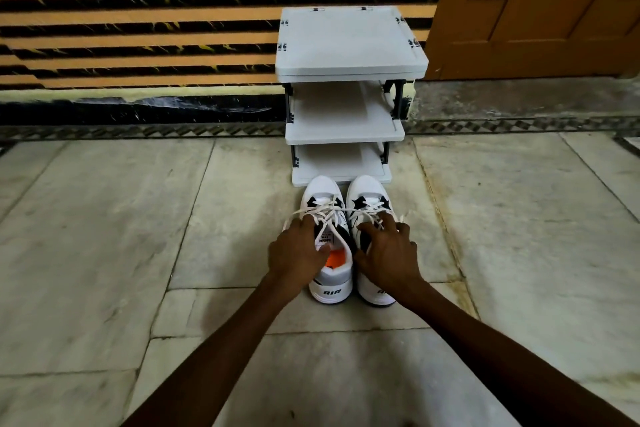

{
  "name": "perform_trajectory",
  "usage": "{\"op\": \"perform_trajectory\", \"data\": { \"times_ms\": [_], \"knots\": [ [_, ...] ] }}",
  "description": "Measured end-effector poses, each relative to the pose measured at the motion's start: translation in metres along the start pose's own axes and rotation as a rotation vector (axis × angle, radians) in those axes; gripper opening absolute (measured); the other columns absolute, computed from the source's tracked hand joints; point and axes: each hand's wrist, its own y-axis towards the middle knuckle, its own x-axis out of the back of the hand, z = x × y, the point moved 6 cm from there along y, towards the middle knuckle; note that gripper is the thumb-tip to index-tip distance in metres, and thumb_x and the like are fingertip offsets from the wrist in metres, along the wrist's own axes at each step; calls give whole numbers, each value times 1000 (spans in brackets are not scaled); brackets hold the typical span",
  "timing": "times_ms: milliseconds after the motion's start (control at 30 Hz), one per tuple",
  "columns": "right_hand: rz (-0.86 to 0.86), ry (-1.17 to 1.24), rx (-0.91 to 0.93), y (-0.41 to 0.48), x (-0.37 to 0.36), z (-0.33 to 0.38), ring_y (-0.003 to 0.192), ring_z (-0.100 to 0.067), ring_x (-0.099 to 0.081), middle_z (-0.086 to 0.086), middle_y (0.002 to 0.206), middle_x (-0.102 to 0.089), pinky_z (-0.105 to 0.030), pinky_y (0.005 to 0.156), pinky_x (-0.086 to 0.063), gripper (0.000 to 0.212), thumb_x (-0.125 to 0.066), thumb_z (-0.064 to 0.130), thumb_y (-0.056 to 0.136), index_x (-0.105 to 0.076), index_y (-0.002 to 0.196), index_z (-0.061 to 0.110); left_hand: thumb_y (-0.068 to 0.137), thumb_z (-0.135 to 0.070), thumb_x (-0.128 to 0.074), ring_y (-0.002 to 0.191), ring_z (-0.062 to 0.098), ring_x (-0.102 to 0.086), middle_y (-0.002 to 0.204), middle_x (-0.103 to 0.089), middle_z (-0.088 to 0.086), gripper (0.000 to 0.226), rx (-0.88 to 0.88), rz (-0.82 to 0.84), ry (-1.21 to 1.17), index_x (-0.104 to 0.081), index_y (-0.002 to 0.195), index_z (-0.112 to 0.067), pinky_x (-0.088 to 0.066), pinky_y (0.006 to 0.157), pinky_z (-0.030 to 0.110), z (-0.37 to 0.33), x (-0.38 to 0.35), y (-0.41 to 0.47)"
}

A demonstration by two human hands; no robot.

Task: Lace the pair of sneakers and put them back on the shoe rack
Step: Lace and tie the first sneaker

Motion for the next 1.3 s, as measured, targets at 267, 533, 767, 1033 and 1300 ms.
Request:
{"op": "perform_trajectory", "data": {
  "times_ms": [267,533,767,1033,1300],
  "knots": [
    [-7,4,-12,4,6,-16,125,-39,-37,-9,144,-41,-51,90,-49,50,-64,35,80,-55,129,28,89,-20,-58,102,31,-62,121,-55,6,41,-59,-150,68,-47,128,-21,-48,79,37,-5,0,-12],
    [-247,25,134,5,28,3,107,-36,-54,-12,114,-63,-44,82,-48,27,-61,35,83,-70,100,17,82,-27,-64,98,27,-61,109,-57,2,32,25,-176,-237,-58,114,-28,-45,74,33,7,-2,-7],
    [52,474,60,38,-5,36,57,-21,-54,-8,56,-59,-27,50,-33,34,-66,30,83,-61,60,6,78,-22,-72,91,17,-62,99,-57,-4,34,-10,-136,-399,-64,109,-28,-45,70,26,13,-3,6],
    [90,754,-96,50,-18,24,49,-12,-52,-10,54,-61,-29,55,-46,34,-67,28,87,-65,62,5,73,-21,-74,88,15,-62,91,-56,-7,32,18,-127,-451,-65,102,-31,-50,73,31,21,-9,7],
    [52,1105,9,40,24,29,72,-16,-61,-9,81,-70,-30,69,-47,31,-49,19,99,-68,86,-2,78,-31,-73,88,14,-61,97,-61,0,19,38,-101,-566,-66,95,-25,-47,75,28,24,-18,13]
  ]
}}
